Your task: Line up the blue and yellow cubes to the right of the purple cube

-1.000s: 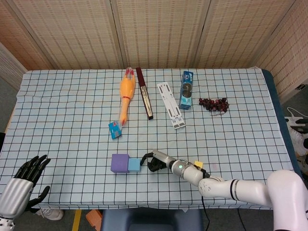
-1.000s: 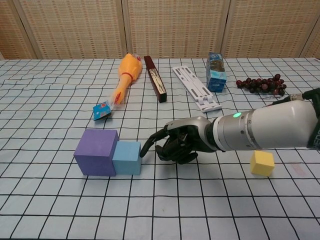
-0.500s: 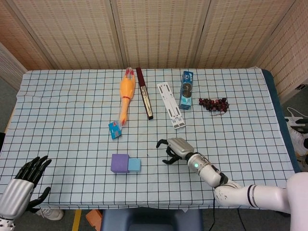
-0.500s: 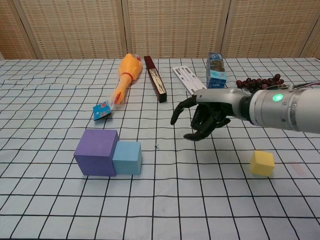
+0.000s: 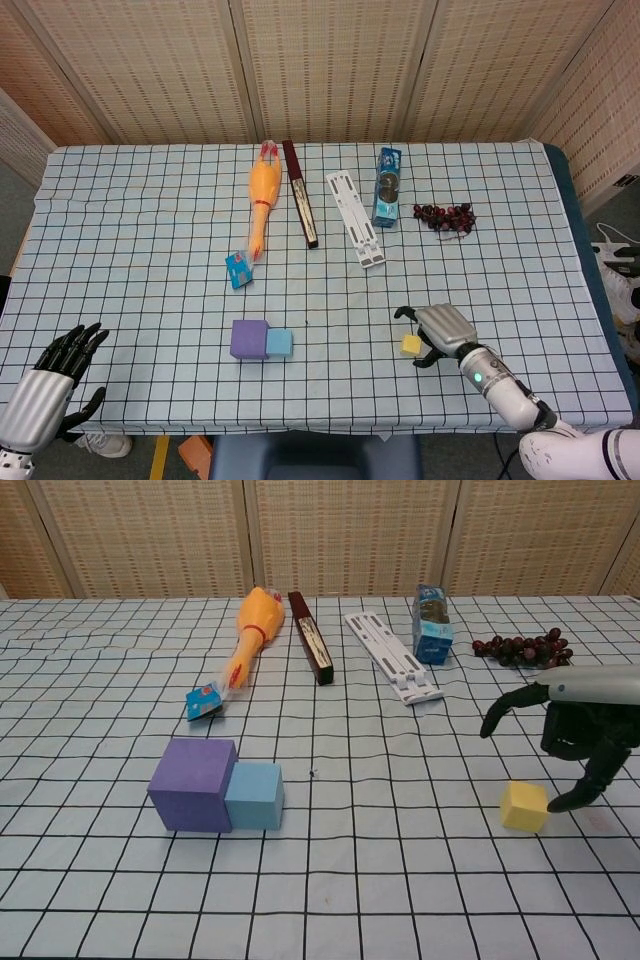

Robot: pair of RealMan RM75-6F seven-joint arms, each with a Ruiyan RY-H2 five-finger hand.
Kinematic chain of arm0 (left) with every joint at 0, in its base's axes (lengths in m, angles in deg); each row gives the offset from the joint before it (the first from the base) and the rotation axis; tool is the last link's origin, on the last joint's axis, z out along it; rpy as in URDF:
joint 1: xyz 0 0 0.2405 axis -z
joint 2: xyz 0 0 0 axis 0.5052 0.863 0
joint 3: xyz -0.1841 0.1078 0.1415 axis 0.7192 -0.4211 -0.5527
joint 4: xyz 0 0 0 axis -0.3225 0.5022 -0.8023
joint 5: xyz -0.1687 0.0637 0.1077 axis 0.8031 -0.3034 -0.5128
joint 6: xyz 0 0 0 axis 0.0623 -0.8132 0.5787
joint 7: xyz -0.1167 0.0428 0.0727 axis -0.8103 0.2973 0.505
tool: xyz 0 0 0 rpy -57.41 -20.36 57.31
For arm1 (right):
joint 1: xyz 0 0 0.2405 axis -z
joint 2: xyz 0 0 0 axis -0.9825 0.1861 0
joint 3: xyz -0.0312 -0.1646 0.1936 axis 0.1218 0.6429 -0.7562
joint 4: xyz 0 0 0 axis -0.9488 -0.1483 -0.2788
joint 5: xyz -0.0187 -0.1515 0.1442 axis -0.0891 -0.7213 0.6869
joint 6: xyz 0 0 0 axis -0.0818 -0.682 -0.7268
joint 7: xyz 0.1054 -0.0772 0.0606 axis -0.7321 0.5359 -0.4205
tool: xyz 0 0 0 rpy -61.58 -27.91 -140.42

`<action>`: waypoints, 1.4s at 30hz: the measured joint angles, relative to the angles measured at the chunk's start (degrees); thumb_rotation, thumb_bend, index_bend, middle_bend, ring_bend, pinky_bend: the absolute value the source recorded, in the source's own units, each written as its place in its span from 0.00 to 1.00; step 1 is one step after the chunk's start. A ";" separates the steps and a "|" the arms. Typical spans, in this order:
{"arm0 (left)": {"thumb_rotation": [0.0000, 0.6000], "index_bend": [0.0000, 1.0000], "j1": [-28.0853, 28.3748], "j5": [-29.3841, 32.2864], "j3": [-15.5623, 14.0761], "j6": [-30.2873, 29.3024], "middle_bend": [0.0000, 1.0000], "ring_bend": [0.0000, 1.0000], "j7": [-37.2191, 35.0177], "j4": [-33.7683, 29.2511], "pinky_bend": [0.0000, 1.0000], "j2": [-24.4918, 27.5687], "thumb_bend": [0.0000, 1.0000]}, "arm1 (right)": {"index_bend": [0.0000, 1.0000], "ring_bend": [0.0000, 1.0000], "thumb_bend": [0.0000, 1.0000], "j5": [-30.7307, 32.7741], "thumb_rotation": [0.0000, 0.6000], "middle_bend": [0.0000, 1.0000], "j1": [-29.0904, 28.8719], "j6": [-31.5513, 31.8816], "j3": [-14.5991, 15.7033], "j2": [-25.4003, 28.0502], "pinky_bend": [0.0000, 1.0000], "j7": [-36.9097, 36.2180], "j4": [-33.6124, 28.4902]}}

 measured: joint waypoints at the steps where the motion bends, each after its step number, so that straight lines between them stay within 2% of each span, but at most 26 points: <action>1: 1.00 0.00 0.00 -0.01 -0.01 -0.01 0.00 0.00 0.01 -0.02 0.14 0.01 0.39 | 0.29 1.00 0.01 -0.48 1.00 0.90 0.49 0.63 0.25 0.06 1.00 0.40 -0.06; 8: 1.00 0.00 -0.13 -0.40 -0.12 -0.46 0.00 0.00 -0.33 -0.03 0.14 0.15 0.38 | 0.34 1.00 0.01 -2.05 1.00 0.90 3.05 1.64 0.64 -0.79 1.00 0.29 2.10; 21: 1.00 0.00 -0.07 -0.59 -0.25 -0.34 0.00 0.00 -0.43 -0.06 0.14 0.21 0.38 | 0.37 1.00 0.01 -1.54 1.00 0.90 4.34 -2.33 -1.93 -5.53 1.00 -2.96 9.51; 42: 1.00 0.00 -0.07 -0.69 -0.34 -0.38 0.00 0.00 -0.67 -0.15 0.14 0.34 0.39 | 0.42 1.00 0.01 -2.22 1.00 0.90 5.67 -4.06 -3.58 -8.33 1.00 -3.51 12.83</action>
